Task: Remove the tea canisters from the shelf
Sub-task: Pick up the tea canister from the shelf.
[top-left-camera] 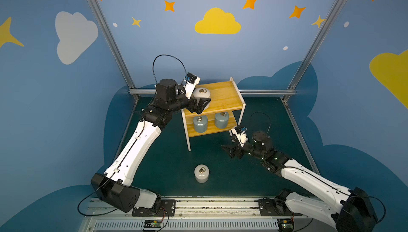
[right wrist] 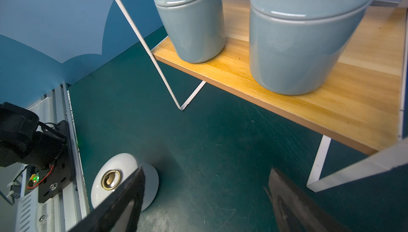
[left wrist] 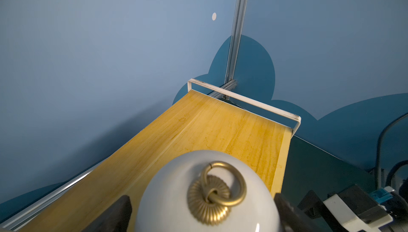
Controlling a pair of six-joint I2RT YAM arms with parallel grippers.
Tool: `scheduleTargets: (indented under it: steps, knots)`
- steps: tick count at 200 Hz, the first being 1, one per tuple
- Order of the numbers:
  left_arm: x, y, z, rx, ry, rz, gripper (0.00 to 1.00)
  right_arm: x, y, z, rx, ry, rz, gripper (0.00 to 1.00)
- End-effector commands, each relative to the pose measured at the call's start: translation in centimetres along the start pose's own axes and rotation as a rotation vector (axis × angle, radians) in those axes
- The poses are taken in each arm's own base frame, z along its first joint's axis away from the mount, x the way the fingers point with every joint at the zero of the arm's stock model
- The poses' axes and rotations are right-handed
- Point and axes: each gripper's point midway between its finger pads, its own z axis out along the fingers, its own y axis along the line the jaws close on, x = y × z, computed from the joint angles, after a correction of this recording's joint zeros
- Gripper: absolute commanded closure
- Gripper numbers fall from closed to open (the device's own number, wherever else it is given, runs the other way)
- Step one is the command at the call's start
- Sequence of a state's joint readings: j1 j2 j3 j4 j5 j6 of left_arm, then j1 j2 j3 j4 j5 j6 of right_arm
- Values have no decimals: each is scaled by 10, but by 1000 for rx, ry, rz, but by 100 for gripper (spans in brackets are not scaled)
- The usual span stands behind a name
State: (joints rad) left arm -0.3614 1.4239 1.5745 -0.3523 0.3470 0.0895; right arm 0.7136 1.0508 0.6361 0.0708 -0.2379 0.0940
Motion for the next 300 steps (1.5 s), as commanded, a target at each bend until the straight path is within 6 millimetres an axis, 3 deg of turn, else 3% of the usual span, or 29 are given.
scheduleTargets:
  steps: [1, 107, 209, 264, 300]
  knots:
    - [-9, 0, 1, -3, -18, 15, 0, -19, 3, -2, -18, -48, -3, 11]
    - [-6, -2, 16, 34, -1, 3, 4, -17, 1, -1, -20, -47, 8, 11]
    - [-3, -4, 14, 35, -8, 6, 32, -16, -1, -3, -11, -48, 7, 11]
    - [-14, -9, 2, 38, -45, 22, 36, -15, -2, -5, -4, -50, 7, 11]
    - [-28, -15, -21, 16, -88, 38, 38, -15, -4, -5, 1, -48, 2, 11]
